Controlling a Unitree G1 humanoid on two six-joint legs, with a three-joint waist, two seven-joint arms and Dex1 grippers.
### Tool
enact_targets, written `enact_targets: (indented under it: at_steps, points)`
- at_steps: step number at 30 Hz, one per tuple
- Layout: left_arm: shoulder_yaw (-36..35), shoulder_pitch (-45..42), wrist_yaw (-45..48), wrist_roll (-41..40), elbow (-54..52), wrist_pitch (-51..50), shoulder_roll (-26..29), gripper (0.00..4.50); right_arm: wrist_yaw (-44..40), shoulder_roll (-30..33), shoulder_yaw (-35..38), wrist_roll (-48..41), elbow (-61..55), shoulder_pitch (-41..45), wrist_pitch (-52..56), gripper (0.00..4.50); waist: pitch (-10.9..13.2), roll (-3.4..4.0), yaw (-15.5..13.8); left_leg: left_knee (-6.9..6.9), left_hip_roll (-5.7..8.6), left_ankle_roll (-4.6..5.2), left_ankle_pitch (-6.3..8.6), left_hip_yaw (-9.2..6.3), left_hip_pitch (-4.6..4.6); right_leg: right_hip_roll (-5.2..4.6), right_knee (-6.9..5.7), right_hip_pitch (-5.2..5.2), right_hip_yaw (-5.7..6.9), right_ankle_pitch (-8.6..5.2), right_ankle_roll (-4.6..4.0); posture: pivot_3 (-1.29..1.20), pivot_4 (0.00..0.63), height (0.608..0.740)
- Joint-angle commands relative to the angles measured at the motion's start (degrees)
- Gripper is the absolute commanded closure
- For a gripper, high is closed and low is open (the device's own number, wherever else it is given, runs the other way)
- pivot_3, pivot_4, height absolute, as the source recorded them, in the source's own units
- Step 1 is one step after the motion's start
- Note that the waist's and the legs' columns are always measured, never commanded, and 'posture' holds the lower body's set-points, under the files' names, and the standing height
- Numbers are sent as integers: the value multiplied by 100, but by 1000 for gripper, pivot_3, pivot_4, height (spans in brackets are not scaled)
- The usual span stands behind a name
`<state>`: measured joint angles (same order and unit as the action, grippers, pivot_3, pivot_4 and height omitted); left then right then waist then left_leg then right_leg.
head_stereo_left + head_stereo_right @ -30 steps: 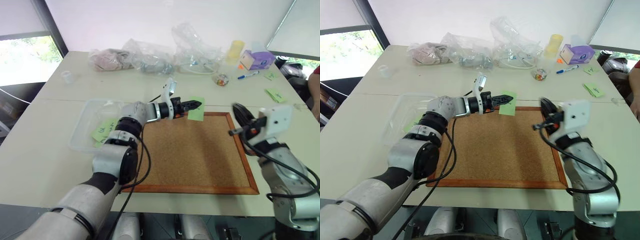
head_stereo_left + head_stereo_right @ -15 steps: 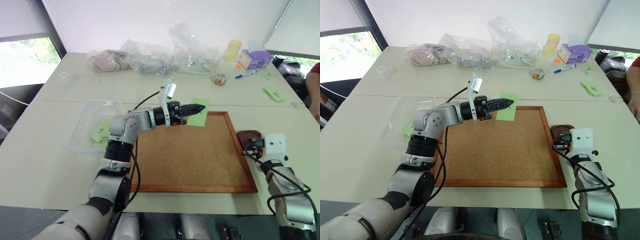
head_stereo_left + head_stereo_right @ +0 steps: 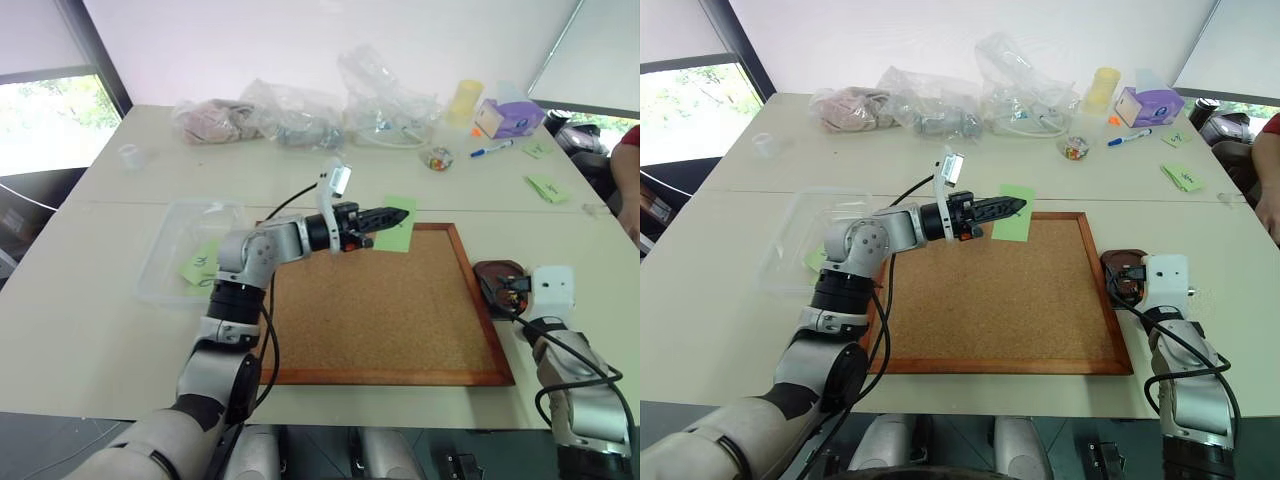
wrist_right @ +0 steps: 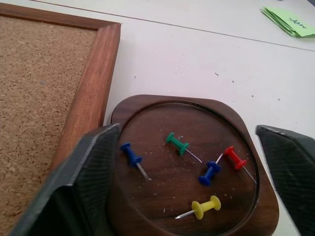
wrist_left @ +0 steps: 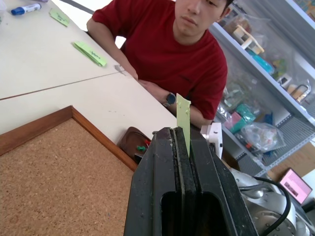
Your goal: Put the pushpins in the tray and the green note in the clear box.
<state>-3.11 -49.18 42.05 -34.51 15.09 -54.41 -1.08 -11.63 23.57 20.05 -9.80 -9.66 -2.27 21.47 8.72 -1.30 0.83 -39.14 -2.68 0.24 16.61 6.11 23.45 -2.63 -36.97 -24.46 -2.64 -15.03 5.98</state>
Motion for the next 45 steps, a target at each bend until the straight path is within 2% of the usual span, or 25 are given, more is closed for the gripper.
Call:
enact_targets:
  at_steps: [1,4,8,11,15,19,22,25,28,32,33,34,38,45]
  points:
    - [-56,-105,36,-151,-163,166,15,4500,40,-28,206,-75,-213,30,-289,28,0,0,-1,0,0,0,0,0,0,0,0,0,0,0,0,0,150,737]
    - [-125,-199,21,-146,-186,268,92,4500,62,-44,304,-150,-352,97,-458,28,0,0,-2,0,0,0,0,0,0,0,0,0,0,0,0,0,150,737]
    - [-410,-535,-143,-205,-403,250,520,4500,45,55,412,-329,-784,379,-510,28,3,4,24,0,0,-1,0,0,0,0,-1,0,0,0,0,0,150,737]
    - [-731,-865,-304,-284,-558,10,1184,4500,-151,212,288,-528,-1175,643,-251,28,6,7,42,2,-2,-1,0,-3,0,4,-2,-2,0,1,1,0,150,737]
    - [-1014,-1114,-550,-234,-494,-569,2274,4500,-787,366,-285,-1203,-1922,859,412,28,8,12,45,6,-5,-2,-1,-11,-5,9,-8,-2,0,1,2,0,150,737]
    - [-1082,-367,-128,-174,-409,-1009,3669,4500,-1375,387,-1398,-1749,-2512,1086,1145,28,9,17,57,10,-8,-7,-4,-11,-9,9,-11,-2,3,1,3,0,150,737]
    - [-920,421,260,-188,-626,-1281,4482,4500,-1639,440,-2167,-1515,-2456,1202,1208,28,13,9,41,9,-12,-11,-6,-10,-8,5,-14,-3,6,0,2,0,150,737]
    - [-656,913,374,-10,-794,-1306,4968,4500,-1863,481,-2620,-1365,-2318,1229,1159,28,33,-30,-43,3,-11,-11,-6,-10,1,-2,-13,-5,13,-3,-4,0,150,737]
    - [-491,1112,230,194,-751,-1298,5116,4500,-2007,471,-2885,-1200,-2119,1233,1044,28,34,-46,-141,-3,-10,-10,-6,-11,4,-17,-6,0,15,-12,-20,0,150,737]
    - [-423,1054,-134,545,-328,-1165,4976,3017,-2034,401,-3022,-994,-1897,1306,890,0,34,-48,-140,-4,-2,-8,-5,-7,4,-22,-2,4,15,-12,-21,0,150,737]
    - [-458,1013,-188,547,-312,-1216,4931,2558,-2036,392,-2998,-990,-1892,1294,871,0,34,-49,-131,-4,1,-8,-5,-6,4,-19,-4,2,15,-11,-20,0,150,737]
    - [-474,991,-207,545,-328,-1255,4911,1915,-2038,385,-2975,-982,-1887,1282,854,0,34,-49,-124,-4,-2,-8,-5,-6,4,-13,-7,0,15,-11,-19,0,150,737]
    - [-489,979,-166,577,-483,-1160,4915,63,-2055,413,-2869,-951,-1868,1186,798,0,35,-51,-67,-3,-7,-9,-5,-7,4,-3,-12,-5,15,-5,-9,0,150,737]
    - [-950,355,352,91,-665,-615,4812,21,-2054,526,-2468,-1005,-1881,1071,768,0,41,-60,-20,-2,-7,-11,-6,-9,4,-3,-14,-4,16,-3,-6,0,150,737]
